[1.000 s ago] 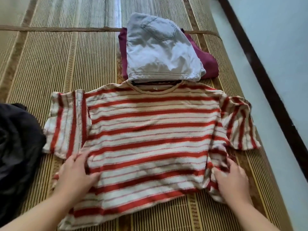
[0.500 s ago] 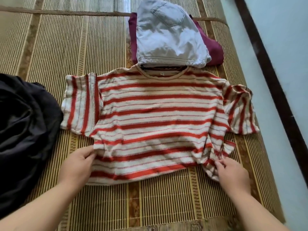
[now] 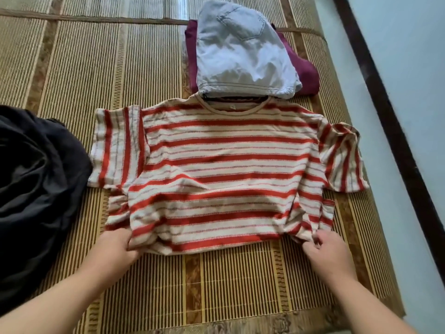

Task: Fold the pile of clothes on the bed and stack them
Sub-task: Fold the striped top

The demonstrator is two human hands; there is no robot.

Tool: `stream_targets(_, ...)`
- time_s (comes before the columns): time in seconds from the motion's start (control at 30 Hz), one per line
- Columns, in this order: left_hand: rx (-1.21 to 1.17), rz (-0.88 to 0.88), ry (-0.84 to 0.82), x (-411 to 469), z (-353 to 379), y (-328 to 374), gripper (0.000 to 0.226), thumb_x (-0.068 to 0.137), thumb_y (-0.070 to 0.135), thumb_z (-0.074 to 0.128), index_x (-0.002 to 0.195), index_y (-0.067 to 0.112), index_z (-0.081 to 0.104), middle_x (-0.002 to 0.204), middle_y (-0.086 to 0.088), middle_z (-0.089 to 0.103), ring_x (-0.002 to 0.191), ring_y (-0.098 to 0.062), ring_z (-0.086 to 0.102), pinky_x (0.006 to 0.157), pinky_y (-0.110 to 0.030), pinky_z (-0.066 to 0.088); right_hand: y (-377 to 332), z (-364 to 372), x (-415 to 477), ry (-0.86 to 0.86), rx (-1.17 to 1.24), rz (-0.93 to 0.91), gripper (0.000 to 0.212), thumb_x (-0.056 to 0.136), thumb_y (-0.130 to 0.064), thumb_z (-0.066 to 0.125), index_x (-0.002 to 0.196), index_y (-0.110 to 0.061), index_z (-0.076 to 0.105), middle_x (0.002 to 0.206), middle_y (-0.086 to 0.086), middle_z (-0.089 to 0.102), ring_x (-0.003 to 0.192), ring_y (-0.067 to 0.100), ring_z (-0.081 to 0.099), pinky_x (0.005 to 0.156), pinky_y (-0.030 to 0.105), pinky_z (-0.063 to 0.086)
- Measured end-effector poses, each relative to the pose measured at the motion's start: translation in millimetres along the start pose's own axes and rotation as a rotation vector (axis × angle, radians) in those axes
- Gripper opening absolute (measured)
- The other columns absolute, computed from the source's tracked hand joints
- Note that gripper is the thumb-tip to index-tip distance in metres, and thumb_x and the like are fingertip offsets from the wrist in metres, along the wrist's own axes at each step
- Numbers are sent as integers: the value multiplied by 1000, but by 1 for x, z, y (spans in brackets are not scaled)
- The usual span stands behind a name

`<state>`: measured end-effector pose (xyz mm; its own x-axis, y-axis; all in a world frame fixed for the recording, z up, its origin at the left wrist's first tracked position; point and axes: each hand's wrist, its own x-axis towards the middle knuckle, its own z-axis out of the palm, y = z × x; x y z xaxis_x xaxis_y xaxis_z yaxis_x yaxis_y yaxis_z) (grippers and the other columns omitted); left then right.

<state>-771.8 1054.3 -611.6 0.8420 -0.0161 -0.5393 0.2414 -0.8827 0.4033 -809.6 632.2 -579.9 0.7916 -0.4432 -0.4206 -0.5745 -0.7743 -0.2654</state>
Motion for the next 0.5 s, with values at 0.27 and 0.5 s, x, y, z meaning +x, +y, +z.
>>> stream_targets(0.27, -1052, 8, -9, 11, -58, 37, 24, 97, 13, 50, 111, 20, 68, 111, 0, 71, 104, -17, 67, 87, -36, 50, -37, -88, 12, 155, 769, -5, 20, 84, 6, 53, 72, -9, 58, 64, 5, 62, 58, 15, 57, 43, 14, 43)
stream_targets(0.5, -1272, -53, -155, 38, -64, 51, 59, 87, 27, 64, 141, 28, 40, 129, -7, 61, 113, -31, 62, 85, -47, 55, -66, -56, 70, -11, 758, 91, 61, 85, -22, 70, 138, -13, 42, 125, 8, 62, 109, 20, 61, 90, 37, 52)
